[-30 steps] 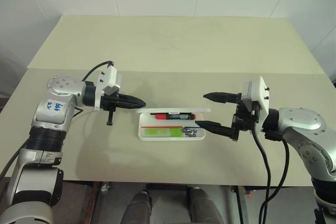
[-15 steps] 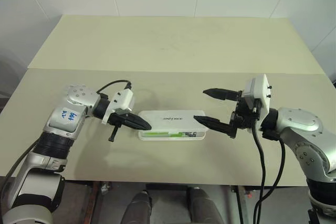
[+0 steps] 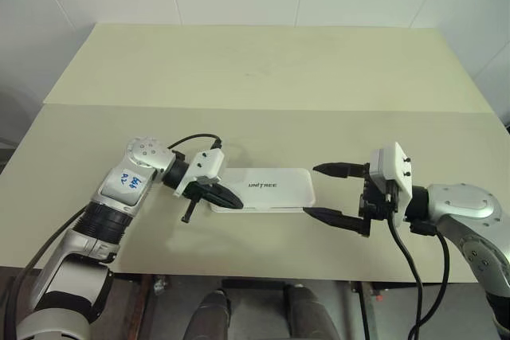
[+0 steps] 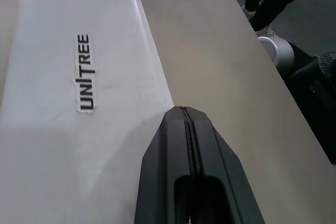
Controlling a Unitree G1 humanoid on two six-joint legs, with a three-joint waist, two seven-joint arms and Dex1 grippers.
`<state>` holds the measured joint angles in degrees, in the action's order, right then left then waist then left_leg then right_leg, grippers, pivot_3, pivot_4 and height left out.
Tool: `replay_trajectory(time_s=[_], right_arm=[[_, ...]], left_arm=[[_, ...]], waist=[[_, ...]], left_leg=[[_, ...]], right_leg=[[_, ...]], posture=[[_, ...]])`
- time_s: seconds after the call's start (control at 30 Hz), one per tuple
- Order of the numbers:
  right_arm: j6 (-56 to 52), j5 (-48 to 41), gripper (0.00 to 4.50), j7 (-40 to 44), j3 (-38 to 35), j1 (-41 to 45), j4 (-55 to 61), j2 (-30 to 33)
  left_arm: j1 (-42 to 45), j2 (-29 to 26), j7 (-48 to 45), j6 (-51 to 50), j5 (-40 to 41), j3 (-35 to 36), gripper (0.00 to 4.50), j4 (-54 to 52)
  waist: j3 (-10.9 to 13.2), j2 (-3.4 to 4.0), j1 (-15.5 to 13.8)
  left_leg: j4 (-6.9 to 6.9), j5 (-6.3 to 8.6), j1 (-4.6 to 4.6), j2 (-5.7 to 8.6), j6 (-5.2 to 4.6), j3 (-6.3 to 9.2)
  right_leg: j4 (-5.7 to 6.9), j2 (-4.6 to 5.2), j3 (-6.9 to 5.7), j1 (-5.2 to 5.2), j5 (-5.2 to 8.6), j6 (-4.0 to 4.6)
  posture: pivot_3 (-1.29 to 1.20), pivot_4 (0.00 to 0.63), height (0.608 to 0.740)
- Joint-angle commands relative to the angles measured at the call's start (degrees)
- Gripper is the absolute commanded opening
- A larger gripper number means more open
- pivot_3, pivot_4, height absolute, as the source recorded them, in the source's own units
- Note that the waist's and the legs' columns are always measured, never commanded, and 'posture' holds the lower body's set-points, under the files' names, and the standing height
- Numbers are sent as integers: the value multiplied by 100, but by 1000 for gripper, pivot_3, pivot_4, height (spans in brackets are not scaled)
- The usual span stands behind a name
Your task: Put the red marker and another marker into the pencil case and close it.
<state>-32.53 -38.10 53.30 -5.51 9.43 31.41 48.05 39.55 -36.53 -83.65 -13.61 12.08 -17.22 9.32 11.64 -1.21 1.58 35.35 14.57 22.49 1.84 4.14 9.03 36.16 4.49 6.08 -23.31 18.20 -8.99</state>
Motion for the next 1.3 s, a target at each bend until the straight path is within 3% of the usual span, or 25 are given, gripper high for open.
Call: replay_trajectory(time_s=[0.03,0.33,0.6,0.9,1.0,1.3], right_arm=[[359,132,4500,329,-251,-200,-89,159],[580,250,4500,581,-366,-223,-414,240],[395,64,4500,362,-328,-16,-223,97],[288,38,4500,262,-192,23,-180,-38],[302,78,4500,298,-176,56,-257,-67],[95,-93,4500,289,-288,269,-477,-151]], left_arm=[[90,168,308,-5,-171,-24,21,39],[116,429,835,-126,-430,-61,21,178],[2,347,891,-298,-497,-139,21,-18],[21,348,827,-1160,835,933,21,-541],[67,143,881,-1640,1210,1321,643,-785],[-496,-302,1358,-1962,1912,2332,3651,-1833]], waist=[[0,0,-10],[0,-1,-6],[0,-1,-13],[1,-2,-5],[1,-2,0],[1,-2,0]], left_leg=[[1,0,-1,0,0,0],[29,1,-36,3,-4,2],[37,1,-35,2,-4,3],[34,3,-30,1,-6,5],[32,3,-30,1,-7,5],[25,4,-31,-1,-6,4]], right_leg=[[2,0,0,1,0,0],[-9,-1,-1,63,-8,-10],[-15,-1,-1,68,-13,-12],[-19,-1,-2,65,-13,-12],[-21,0,-2,64,-13,-12],[-26,1,-2,62,-13,-11]], posture=[[0,150,740],[0,150,740],[0,150,740],[0,150,740],[0,150,740],[0,150,740]])
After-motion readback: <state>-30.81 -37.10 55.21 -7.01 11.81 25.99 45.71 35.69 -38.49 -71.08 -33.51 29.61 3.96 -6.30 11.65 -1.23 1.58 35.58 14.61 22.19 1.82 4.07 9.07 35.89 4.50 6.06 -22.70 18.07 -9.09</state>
